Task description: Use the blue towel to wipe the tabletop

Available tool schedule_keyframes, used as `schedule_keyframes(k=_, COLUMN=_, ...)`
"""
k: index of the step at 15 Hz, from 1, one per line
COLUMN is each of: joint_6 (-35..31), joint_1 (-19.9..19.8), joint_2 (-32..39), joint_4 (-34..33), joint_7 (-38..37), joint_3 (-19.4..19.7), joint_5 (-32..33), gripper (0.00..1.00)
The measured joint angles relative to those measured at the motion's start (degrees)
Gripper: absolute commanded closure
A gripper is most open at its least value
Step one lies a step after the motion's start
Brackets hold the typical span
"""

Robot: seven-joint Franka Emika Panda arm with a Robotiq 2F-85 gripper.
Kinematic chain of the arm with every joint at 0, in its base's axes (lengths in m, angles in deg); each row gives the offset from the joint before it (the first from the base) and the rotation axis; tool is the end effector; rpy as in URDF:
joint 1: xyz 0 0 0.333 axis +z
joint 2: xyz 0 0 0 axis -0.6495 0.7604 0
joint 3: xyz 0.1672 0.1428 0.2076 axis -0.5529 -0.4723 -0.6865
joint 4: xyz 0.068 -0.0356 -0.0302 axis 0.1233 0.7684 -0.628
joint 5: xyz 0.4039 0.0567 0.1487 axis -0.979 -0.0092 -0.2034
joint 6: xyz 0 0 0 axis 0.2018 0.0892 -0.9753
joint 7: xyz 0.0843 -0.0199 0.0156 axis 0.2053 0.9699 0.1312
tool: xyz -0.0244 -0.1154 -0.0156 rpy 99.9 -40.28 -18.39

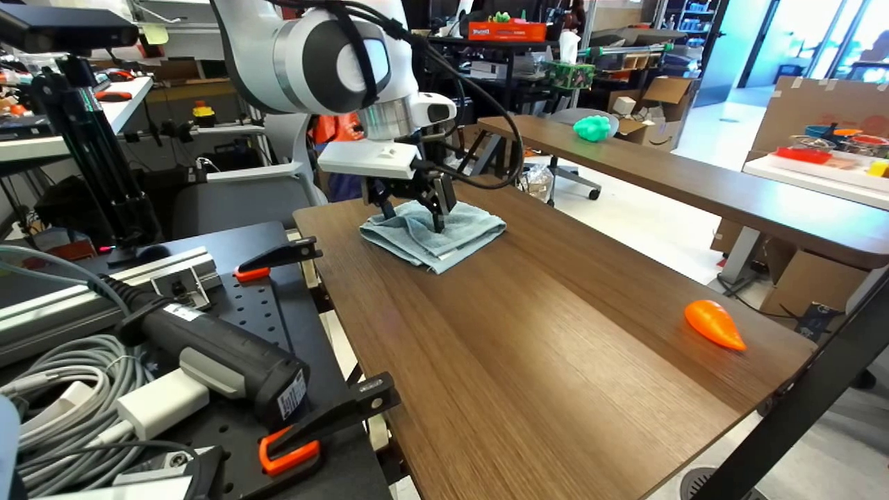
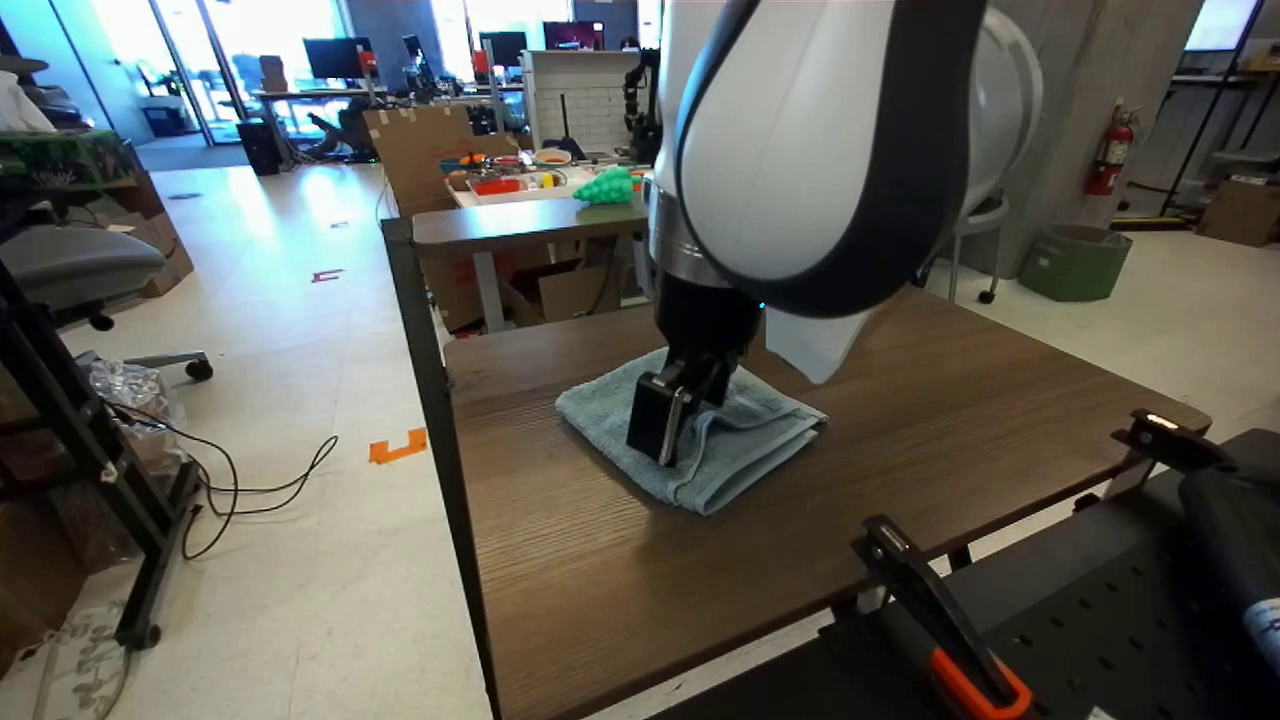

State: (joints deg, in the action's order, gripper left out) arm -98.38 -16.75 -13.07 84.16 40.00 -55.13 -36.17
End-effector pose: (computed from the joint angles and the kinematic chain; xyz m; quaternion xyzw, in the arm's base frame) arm 0.5049 0.1823 0.0497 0.9396 0.3288 0.0907 0.0281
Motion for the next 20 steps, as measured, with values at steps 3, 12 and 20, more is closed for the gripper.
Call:
schedule_keyframes(k=3, joint_6=5.05, joint_1=-2.08, joint_2=-1.16, joint_4=-1.25, joint_7=-0.59, joint_3=-0.5, joint_5=0.89, gripper=0.0)
schedule_keyframes(k=12, joint_6=15.0, joint_1=-13.15, joint_2=0.78, joint_4=-5.72, joint_7=1.22, joint_3=-8.36, joint_5=0.35, gripper=0.0)
schedule_keyframes(k=20, joint_6=14.78, joint_1=-13.64, joint_2=0.88, joint_4=-6.02, joint_7=0.42, joint_3=-8.12, joint_5=0.45, gripper=0.0)
